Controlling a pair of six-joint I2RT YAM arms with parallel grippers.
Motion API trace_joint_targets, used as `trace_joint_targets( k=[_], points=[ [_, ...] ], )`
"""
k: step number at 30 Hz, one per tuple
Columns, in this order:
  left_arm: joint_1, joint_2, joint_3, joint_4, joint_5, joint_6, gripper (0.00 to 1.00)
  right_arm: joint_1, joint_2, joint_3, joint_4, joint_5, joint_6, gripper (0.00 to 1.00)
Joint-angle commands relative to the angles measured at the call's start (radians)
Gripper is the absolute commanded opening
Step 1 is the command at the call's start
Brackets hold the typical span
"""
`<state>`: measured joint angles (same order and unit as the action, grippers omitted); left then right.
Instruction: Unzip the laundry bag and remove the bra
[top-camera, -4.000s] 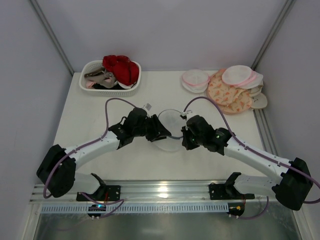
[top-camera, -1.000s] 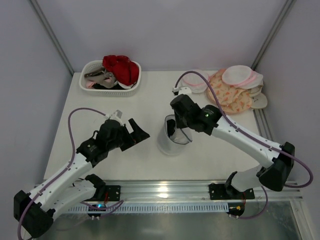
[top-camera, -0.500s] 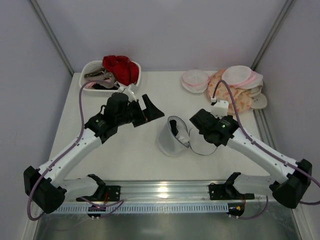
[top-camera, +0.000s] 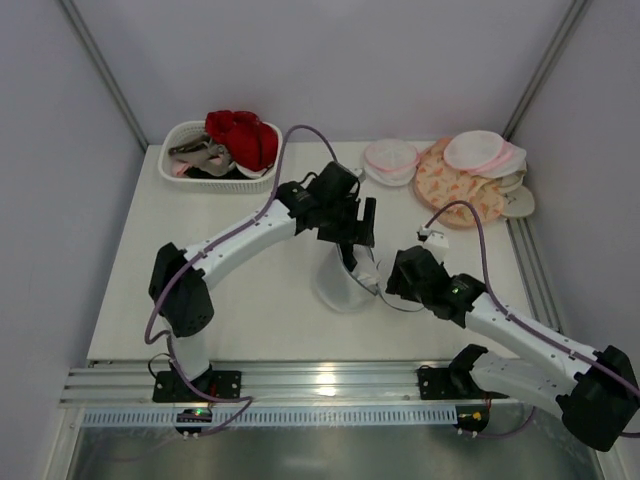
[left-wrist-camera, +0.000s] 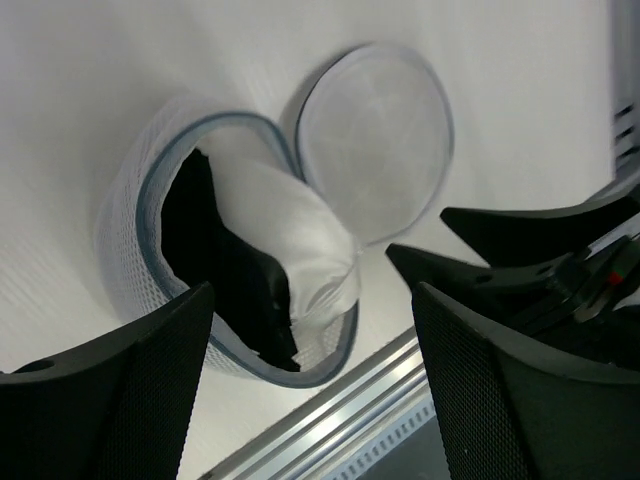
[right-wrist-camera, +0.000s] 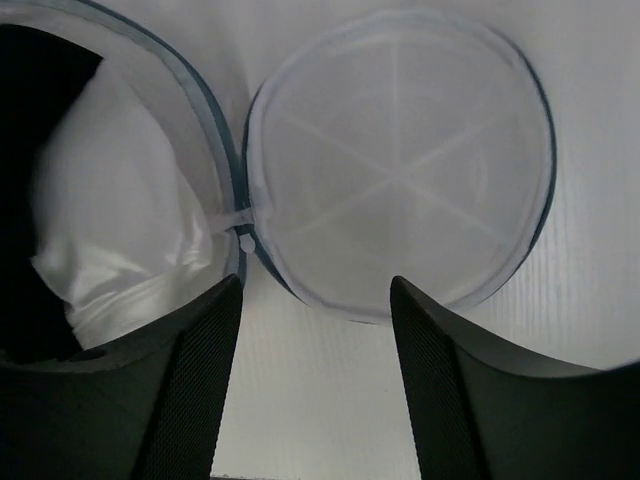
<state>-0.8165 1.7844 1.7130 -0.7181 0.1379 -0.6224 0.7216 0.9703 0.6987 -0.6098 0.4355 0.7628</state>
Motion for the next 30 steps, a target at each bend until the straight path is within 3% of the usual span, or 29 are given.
trace_joint_targets(
  k=[1, 7, 13, 16, 25, 30],
  points=[
    [-0.033, 0.023, 0.04, -0.139, -0.055, 0.069, 0.81, -0.077, -0.059, -0.161, 0.249, -0.161, 0.116, 0.63],
    [-0.05, 0.03, 0.051, -0.167, -0.08, 0.072, 0.8, -0.149, -0.137, -0.294, 0.369, -0.26, 0.164, 0.56],
    [-0.056, 0.014, 0.016, -0.161, -0.077, 0.055, 0.8, -0.174, -0.085, -0.355, 0.501, -0.425, 0.227, 0.55],
    [-0.058, -0.006, -0.022, -0.146, -0.07, 0.044, 0.8, -0.174, -0.055, -0.404, 0.652, -0.547, 0.285, 0.55],
    [-0.065, -0.108, -0.226, -0.035, -0.041, -0.02, 0.8, -0.174, -0.022, -0.458, 0.827, -0.708, 0.392, 0.55],
    [-0.072, -0.169, -0.363, 0.038, -0.017, -0.068, 0.8, -0.174, -0.042, -0.433, 0.808, -0.701, 0.383, 0.55]
  ],
)
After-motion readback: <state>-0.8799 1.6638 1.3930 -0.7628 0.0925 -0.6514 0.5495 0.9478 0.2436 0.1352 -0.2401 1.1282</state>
